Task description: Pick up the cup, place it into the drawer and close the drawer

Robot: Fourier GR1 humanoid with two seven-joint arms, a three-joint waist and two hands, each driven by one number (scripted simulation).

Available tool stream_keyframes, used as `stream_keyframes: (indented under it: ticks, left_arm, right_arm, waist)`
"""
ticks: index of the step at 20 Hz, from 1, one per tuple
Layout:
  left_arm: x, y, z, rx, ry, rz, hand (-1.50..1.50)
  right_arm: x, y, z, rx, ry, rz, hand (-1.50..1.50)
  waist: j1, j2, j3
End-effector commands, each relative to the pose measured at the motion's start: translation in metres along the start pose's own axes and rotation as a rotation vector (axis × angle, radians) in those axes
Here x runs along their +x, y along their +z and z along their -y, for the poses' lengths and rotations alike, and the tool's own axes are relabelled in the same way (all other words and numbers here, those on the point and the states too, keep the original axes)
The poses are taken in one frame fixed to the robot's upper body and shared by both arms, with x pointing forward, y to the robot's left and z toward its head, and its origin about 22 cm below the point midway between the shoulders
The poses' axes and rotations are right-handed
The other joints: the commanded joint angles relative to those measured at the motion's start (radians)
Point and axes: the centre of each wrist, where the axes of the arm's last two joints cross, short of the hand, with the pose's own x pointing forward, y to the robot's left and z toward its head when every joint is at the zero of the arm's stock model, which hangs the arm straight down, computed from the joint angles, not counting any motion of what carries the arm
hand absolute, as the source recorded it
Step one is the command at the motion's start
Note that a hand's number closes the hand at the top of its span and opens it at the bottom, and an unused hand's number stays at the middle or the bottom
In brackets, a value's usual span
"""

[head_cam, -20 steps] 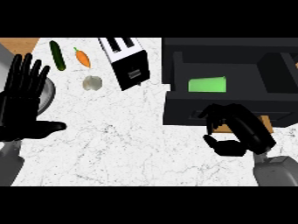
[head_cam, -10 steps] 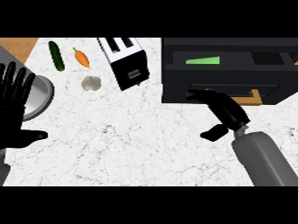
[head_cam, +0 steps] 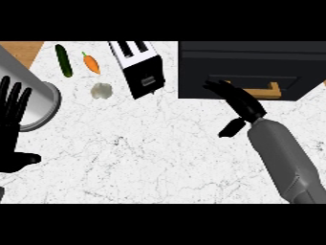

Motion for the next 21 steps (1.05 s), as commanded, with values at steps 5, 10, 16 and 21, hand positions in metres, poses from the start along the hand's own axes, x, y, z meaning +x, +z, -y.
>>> stream_keyframes:
  ticks: [5, 10, 16, 21]
  left_arm:
    - [-0.004, -0.007, -0.002, -0.003, 0.016, -0.002, -1.50]
    - [0.002, -0.004, -0.001, -0.043, 0.004, -0.016, -1.50]
    - [-0.008, -0.011, -0.002, -0.032, -0.004, -0.010, -1.50]
    - [-0.011, -0.003, 0.007, -0.067, -0.008, -0.002, -1.50]
  right_arm:
    - [-0.020, -0.015, 0.042, 0.040, -0.034, -0.062, -1.50]
    - [-0.030, -0.011, 0.081, 0.033, -0.035, -0.092, -1.50]
    - [-0.035, -0.006, 0.106, -0.002, -0.032, -0.090, -1.50]
    - [-0.045, 0.004, 0.101, -0.010, -0.037, -0.101, -1.50]
  waist:
    - [0.022, 0.022, 0.005]
    - [0.046, 0.029, 0.006]
    - [0.059, 0.043, 0.006]
    - [0.071, 0.038, 0.007]
